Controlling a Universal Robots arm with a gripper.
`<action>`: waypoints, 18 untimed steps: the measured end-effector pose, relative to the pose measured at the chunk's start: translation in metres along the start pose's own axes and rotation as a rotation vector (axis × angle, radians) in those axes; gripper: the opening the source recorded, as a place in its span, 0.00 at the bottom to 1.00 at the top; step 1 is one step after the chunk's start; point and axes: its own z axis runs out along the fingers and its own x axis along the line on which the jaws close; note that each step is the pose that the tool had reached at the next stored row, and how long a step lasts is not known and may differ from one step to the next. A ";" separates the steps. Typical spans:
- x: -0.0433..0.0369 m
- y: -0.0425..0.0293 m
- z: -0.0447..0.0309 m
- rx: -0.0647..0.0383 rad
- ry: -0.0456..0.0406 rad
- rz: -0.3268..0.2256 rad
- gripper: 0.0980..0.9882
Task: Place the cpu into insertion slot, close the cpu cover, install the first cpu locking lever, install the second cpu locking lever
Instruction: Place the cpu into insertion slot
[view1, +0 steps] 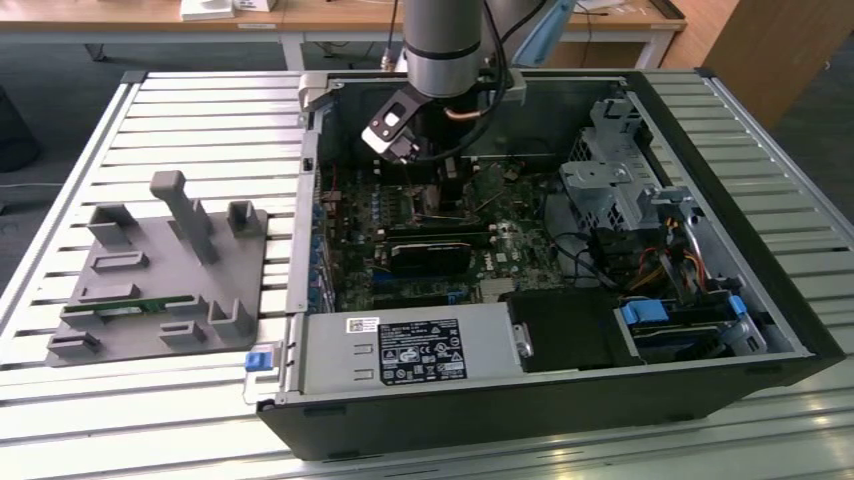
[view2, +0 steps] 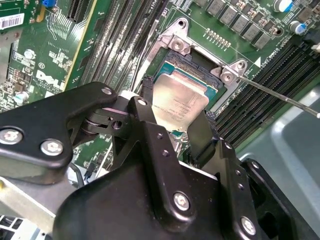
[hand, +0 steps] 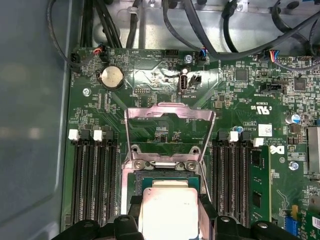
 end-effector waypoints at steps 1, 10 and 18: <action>0.0000 -0.0001 0.0001 0.000 -0.0001 0.000 0.48; 0.0003 -0.0010 0.0057 0.000 0.0000 0.000 0.48; 0.0020 -0.0014 0.0091 0.001 0.0001 0.000 0.48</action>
